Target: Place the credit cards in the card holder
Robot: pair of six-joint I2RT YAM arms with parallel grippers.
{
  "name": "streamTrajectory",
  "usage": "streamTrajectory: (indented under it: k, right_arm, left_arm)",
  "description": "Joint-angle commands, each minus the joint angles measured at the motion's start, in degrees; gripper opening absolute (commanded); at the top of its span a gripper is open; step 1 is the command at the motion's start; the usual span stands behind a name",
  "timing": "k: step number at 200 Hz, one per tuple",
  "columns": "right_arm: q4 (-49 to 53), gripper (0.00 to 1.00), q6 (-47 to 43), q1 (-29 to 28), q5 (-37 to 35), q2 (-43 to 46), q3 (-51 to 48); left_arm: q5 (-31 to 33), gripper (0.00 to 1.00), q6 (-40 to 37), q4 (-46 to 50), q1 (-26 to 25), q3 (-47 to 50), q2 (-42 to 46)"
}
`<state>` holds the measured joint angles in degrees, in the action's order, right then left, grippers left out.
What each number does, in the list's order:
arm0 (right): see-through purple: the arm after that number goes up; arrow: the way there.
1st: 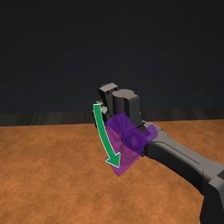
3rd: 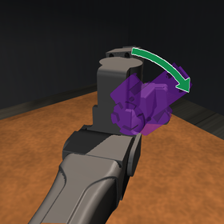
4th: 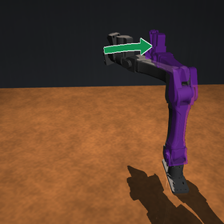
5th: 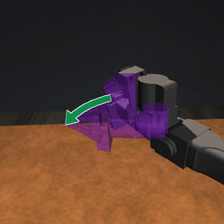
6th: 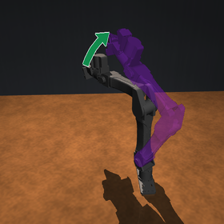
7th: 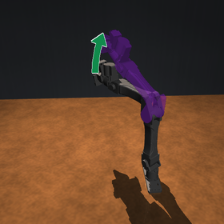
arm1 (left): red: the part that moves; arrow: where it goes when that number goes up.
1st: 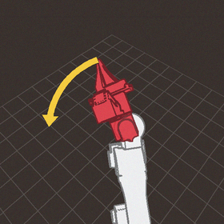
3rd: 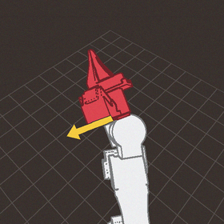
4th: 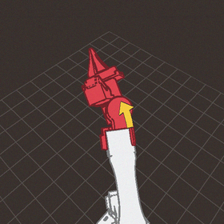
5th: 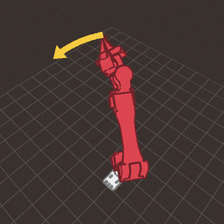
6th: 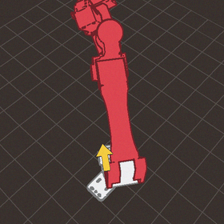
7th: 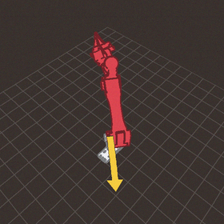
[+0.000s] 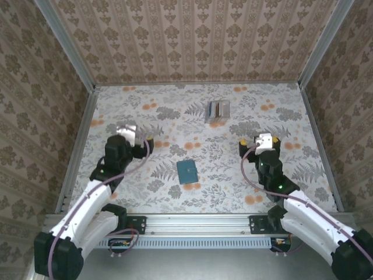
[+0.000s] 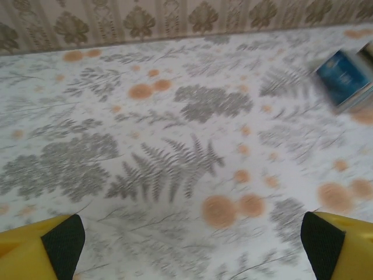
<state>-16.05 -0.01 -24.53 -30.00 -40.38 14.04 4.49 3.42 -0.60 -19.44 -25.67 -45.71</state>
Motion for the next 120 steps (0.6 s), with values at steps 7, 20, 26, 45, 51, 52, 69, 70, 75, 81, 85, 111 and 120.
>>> streamTrajectory:
  k: [7,20,26,45,51,52,69,70,75,81,85,111,120]
  right_arm:
    - [-7.12,1.00,2.20,7.99,1.00,0.70,-6.28]
    - [-11.63,1.00,2.28,11.70,4.11,-0.25,-8.28]
    - [-13.53,1.00,1.98,13.09,6.23,-0.84,-8.70]
    - [-19.93,1.00,2.77,17.98,10.76,-5.96,-8.99]
    - [-21.76,1.00,2.05,19.19,12.69,-8.21,-8.49]
    - [-22.10,1.00,1.87,19.40,13.17,-8.61,-8.45]
    - [-31.15,1.00,-1.25,20.49,17.81,-15.85,-8.46]
    - [-31.67,1.00,-1.32,20.49,18.02,-16.34,-8.44]
    - [-34.19,1.00,-1.63,20.58,18.89,-18.57,-8.34]
    - [-37.29,1.00,-1.99,20.58,19.85,-21.20,-8.13]
    - [-39.00,1.00,-2.22,20.66,20.28,-22.92,-7.89]
    - [-42.86,1.00,-1.40,21.69,22.68,-30.24,-4.98]
    - [-41.60,1.00,-0.59,22.49,25.37,-30.60,-4.06]
  left_arm:
    - [9.95,1.00,-12.65,-19.45,1.91,10.47,1.19]
    - [10.93,1.00,-13.50,-22.77,3.25,12.32,-1.61]
    - [10.75,1.00,-13.47,-23.90,3.92,12.56,-3.43]
    - [5.34,1.00,-12.10,-26.98,7.01,11.79,-8.72]
    - [1.67,1.00,-11.88,-27.44,8.39,11.10,-10.50]
    - [1.36,1.00,-11.82,-27.57,8.60,11.00,-10.65]
    - [-2.94,1.00,-10.08,-33.08,10.93,10.21,-17.20]
    - [-2.97,1.00,-10.00,-33.64,11.01,10.25,-17.65]
    - [-3.19,1.00,-9.50,-36.44,11.53,10.40,-19.83]
    - [-3.52,1.00,-9.45,-38.58,12.10,9.88,-22.27]
    - [-3.89,1.00,-9.27,-38.56,12.25,9.15,-23.16]
    - [-6.54,1.00,-10.23,-40.54,14.30,5.22,-29.72]
    - [-6.71,1.00,-11.45,-42.02,14.40,4.54,-31.78]
